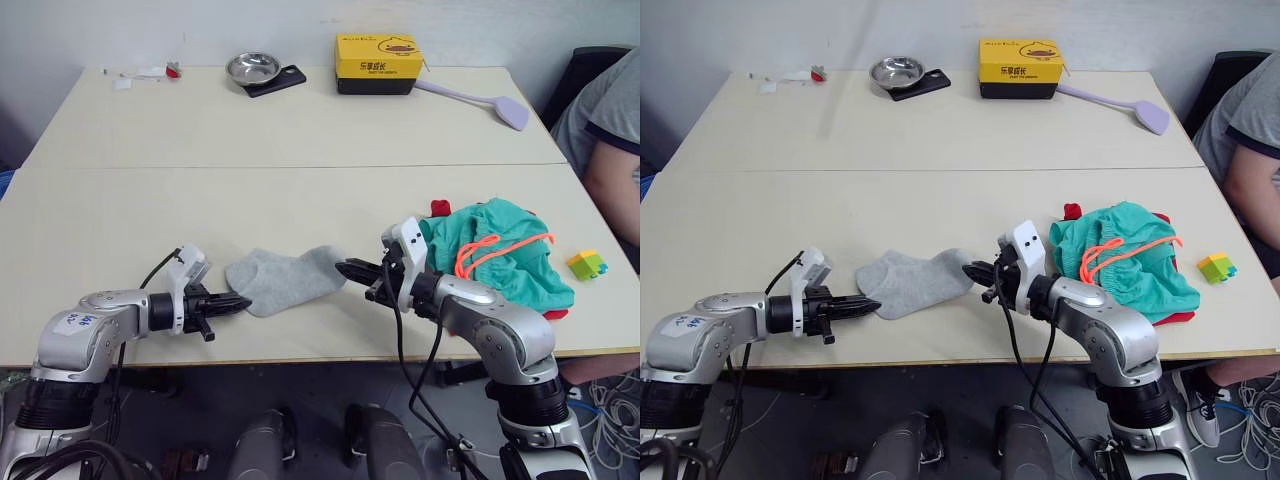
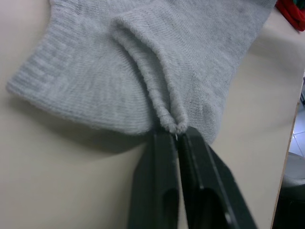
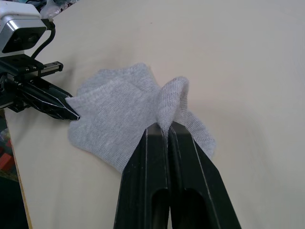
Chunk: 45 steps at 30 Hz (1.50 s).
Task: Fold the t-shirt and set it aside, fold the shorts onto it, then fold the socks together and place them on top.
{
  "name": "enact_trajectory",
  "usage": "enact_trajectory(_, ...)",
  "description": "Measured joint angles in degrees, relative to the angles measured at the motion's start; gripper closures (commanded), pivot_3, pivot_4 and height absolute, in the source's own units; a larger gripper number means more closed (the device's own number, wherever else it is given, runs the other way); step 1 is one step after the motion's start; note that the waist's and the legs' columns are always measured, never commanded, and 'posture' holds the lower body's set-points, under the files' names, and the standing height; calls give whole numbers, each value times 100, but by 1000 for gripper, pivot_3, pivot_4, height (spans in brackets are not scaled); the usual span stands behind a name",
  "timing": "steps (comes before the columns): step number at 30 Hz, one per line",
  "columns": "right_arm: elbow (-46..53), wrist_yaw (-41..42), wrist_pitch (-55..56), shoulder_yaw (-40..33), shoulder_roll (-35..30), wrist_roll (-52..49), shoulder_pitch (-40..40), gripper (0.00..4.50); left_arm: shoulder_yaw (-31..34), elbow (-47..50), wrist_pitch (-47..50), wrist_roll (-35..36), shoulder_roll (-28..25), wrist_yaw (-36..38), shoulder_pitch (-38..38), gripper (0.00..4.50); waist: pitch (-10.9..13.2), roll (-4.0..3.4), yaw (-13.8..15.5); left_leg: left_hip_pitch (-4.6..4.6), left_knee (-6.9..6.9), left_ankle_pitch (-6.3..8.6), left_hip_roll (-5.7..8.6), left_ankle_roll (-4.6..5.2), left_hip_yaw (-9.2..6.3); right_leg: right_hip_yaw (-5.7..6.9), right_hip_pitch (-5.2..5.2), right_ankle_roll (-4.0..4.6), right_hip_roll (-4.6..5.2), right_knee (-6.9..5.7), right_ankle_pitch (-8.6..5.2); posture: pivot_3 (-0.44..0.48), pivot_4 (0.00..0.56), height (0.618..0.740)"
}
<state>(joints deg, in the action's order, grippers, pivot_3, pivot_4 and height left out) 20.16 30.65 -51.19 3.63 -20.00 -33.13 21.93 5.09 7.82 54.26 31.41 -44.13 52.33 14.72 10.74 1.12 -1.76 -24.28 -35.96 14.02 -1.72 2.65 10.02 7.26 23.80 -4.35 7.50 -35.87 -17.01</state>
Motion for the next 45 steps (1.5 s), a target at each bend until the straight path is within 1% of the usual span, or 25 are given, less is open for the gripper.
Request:
enact_trajectory(2, 2, 0, -11, -2, -43, -6, -1, 4500, 45, 64, 80, 116, -196, 141, -34, 4447, 0, 0, 0, 0, 1, 0, 0, -1, 0, 0, 1, 0, 0, 1, 0, 0, 150, 740)
enact_trajectory(4, 23, -2, -38, -41, -100, -36, -5, 4500, 237, 63, 120, 257, -364, 283, -32, 4447, 0, 0, 7, 0, 1, 0, 0, -2, 0, -1, 1, 1, 1, 2, -1, 0, 150, 740)
enact_trajectory(10, 277, -32, -230, -236, -139, -288, -36, 4500, 519, 34, 282, 680, -425, 518, 131, 4447, 0, -1, 14, -1, 4, 2, 0, -4, -1, -1, 1, 1, 2, 7, -1, 0, 150, 740)
enact_trajectory(12, 329, -63, -307, -264, -139, -378, -60, 4500, 588, -123, 245, 738, -487, 603, 305, 4447, 0, 0, 15, 0, 4, 2, 0, -4, -1, -1, 1, 2, 2, 6, -1, 0, 150, 740)
enact_trajectory(14, 395, -94, -330, -265, -134, -412, -94, 4500, 639, -376, 130, 703, -605, 644, 395, 4447, 0, -1, 9, 0, 6, 2, 1, -5, 0, -1, 3, 2, 2, 7, -1, 0, 150, 740)
enact_trajectory(16, 394, -128, -290, -204, -83, -392, -107, 4500, 609, -777, -110, 585, -610, 694, 582, 4447, 0, -1, 0, 0, 9, 3, 1, -7, 0, -2, 6, 3, 1, 8, -2, 0, 150, 740)
enact_trajectory(20, 382, -171, -168, -76, 39, -278, -159, 4500, 319, -1345, -357, 366, -583, 797, 951, 4447, 0, -1, 13, -2, 15, 2, 2, -8, 1, -1, 9, 4, 1, 10, -2, 0, 150, 740)
enact_trajectory(24, 266, -182, 133, 243, 132, 6, -297, 4500, 119, -1728, -428, 239, -545, 930, 1261, 4447, 0, -1, 13, -5, 13, 2, 5, -6, 5, 0, 8, 3, 1, 12, -2, 0, 150, 740)
enact_trajectory(26, 179, -189, 271, 313, 173, 147, -348, 4500, 0, -1835, -426, 177, -547, 1005, 1285, 4447, 1, 0, -2, -6, 11, 2, 5, -6, 7, -1, 8, 3, 0, 11, -2, 0, 150, 740)
enact_trajectory(33, -48, -185, 723, 558, 252, 514, -385, 4500, -12, -2155, -433, 30, -547, 1017, 1374, 4447, 1, 0, -3, -5, 3, -1, 0, -10, 7, -1, 11, 4, -4, -2, -2, 0, 150, 740)
enact_trajectory(41, -291, -137, 947, 663, 296, 728, -449, 4500, -12, -2204, -422, -54, -547, 979, 1373, 4447, 1, 0, -5, -5, 2, -1, 0, -10, 7, -1, 10, 4, -4, -3, -2, 0, 150, 740)
enact_trajectory(43, -445, -211, 1072, 653, 416, 813, -453, 4500, -12, -2204, -419, -58, -541, 955, 1369, 4016, 1, 0, -6, -5, 2, -1, 0, -10, 7, -1, 10, 4, -4, -5, -2, 0, 150, 740)
enact_trajectory(44, -490, -237, 1089, 650, 450, 836, -454, 4293, -12, -2203, -418, -59, -541, 943, 1362, 3802, 1, 0, -4, -5, 1, -1, 0, -10, 7, -1, 11, 4, -4, -5, -2, 0, 150, 740)
enact_trajectory(45, -502, -237, 1087, 650, 454, 841, -455, 4055, -12, -2200, -417, -67, -541, 922, 1345, 3471, 1, 0, -3, -5, 1, -1, 0, -10, 7, -1, 11, 4, -4, -5, -2, 0, 150, 740)
